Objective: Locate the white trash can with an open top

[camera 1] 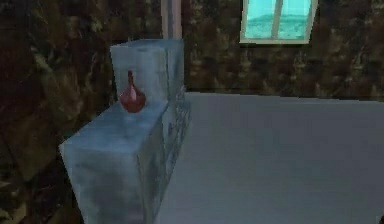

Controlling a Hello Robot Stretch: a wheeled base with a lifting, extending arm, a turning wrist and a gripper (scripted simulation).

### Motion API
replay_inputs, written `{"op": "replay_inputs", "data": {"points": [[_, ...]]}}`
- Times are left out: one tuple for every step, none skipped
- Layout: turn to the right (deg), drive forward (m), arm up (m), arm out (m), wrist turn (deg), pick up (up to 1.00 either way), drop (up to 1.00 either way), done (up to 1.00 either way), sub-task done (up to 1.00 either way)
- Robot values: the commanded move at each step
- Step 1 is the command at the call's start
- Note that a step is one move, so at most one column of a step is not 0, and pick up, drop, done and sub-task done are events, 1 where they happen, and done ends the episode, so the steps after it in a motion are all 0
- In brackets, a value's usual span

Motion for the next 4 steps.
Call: {"op": "replay_inputs", "data": {"points": [[15.0,0.00,0.00,0.00,0.0,0.00,0.00,0.00,0.00],[0.0,1.00,0.00,0.00,0.0,0.00,0.00,0.00,0.00],[30.0,0.00,0.00,0.00,0.0,0.00,0.00,0.00,0.00],[0.0,0.05,0.00,0.00,0.0,0.00,0.00,0.00,0.00]]}}
